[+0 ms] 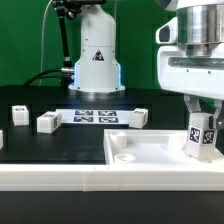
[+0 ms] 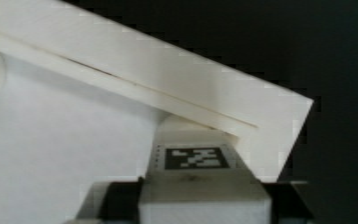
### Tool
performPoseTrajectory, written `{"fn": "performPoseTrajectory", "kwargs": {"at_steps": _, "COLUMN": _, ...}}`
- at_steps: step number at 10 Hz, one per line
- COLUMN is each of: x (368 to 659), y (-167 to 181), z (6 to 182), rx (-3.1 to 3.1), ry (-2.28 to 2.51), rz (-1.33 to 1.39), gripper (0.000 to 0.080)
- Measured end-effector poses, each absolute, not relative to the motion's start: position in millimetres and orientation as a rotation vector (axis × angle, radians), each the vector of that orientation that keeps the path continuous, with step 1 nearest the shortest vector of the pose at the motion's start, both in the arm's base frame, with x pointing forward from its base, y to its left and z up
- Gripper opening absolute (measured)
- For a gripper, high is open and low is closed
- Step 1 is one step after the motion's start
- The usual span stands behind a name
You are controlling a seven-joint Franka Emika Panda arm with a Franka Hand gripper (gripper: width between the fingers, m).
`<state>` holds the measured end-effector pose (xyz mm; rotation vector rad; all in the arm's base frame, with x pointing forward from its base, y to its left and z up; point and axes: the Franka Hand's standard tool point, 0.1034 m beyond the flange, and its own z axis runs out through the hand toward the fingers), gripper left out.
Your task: Assemble one leg
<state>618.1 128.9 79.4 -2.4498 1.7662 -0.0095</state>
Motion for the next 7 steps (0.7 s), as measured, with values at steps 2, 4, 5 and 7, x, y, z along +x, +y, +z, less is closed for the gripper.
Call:
{"fn": "performPoseTrajectory", "kwargs": {"at_steps": 2, "x": 619.0, "y": 127.1, "z": 79.2, "rx": -2.372, "ry": 1.842, "rz": 0.012, "gripper": 0.0294}}
{"fn": "performPoseTrajectory", "kwargs": {"at_steps": 4, "x": 618.7, "y": 128.7, "z": 79.2, "rx": -2.35, "ry": 1.862, "rz": 0.02, "gripper": 0.0293}}
{"fn": "performPoseTrajectory", "kwargs": {"at_steps": 5, "x": 618.7, "y": 128.6, "z": 79.0, "rx": -2.388, "ry": 1.814, "rz": 0.016, "gripper": 0.0466}}
{"fn": "performPoseTrajectory", "kwargs": {"at_steps": 7, "x": 619.7, "y": 124.9, "z": 79.6, "rx": -2.538, "ry": 1.626, "rz": 0.049, "gripper": 0.0606}}
